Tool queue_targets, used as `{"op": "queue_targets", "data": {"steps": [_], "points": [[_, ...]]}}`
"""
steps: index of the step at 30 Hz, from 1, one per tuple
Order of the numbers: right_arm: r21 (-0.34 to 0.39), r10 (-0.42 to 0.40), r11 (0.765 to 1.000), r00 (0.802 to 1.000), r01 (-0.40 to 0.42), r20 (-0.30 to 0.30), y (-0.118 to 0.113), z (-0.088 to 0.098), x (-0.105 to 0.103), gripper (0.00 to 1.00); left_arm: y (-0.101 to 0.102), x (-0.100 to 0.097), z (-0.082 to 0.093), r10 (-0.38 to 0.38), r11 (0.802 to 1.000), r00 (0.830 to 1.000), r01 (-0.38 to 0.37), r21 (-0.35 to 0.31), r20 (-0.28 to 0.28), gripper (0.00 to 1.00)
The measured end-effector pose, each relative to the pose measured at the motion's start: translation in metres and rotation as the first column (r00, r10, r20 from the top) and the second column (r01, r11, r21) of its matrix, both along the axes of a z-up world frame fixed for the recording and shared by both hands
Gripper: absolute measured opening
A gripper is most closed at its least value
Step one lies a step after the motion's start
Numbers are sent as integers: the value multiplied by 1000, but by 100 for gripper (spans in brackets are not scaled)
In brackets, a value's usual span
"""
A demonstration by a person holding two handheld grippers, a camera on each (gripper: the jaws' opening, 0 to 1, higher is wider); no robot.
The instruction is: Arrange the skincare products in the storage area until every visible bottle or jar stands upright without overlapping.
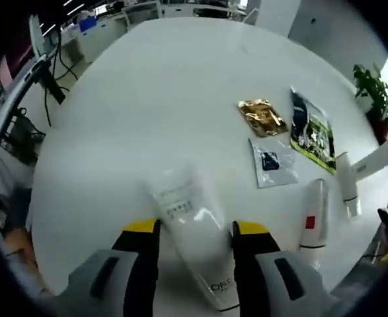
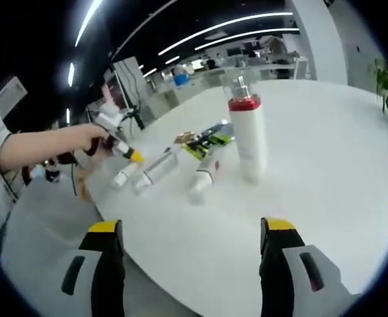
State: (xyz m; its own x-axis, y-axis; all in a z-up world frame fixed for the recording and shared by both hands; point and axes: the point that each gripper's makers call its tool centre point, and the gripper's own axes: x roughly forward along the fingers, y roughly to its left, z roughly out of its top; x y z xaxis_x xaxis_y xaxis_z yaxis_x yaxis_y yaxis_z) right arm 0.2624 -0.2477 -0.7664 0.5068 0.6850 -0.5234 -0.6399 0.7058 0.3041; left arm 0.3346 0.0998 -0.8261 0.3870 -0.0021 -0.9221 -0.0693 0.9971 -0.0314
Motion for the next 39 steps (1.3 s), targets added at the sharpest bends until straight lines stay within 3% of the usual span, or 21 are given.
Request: {"op": "queue_targets", "data": {"steps": [6,8,15,24,30,36,39], "points": [[0,-6,1000,1000,6,1,-1,0,0,84,-2,3,-2,-96,995,994,97,21,-48,37],[1,-8,1000,1000,8,0,-1,0,0,84,-5,4,-1,-162,986,985,165,35,-61,36],[10,-2,1000,1000,2,5,4,2,0,83,-10,10,-2,-235,971,969,237,20,-73,30],[13,0,1000,1000,0,18,3,7,3,83,-12,10,2,-235,972,972,234,-5,-10,27],[21,5,1000,1000,-5,18,3,9,1,82,-22,9,26,-241,970,967,243,-16,79,26],[26,26,999,999,-27,33,11,16,3,82,-31,12,41,-262,963,949,269,-17,174,26],[30,41,999,998,-43,45,16,22,2,81,-43,1,61,-290,955,928,298,2,234,26]]}}
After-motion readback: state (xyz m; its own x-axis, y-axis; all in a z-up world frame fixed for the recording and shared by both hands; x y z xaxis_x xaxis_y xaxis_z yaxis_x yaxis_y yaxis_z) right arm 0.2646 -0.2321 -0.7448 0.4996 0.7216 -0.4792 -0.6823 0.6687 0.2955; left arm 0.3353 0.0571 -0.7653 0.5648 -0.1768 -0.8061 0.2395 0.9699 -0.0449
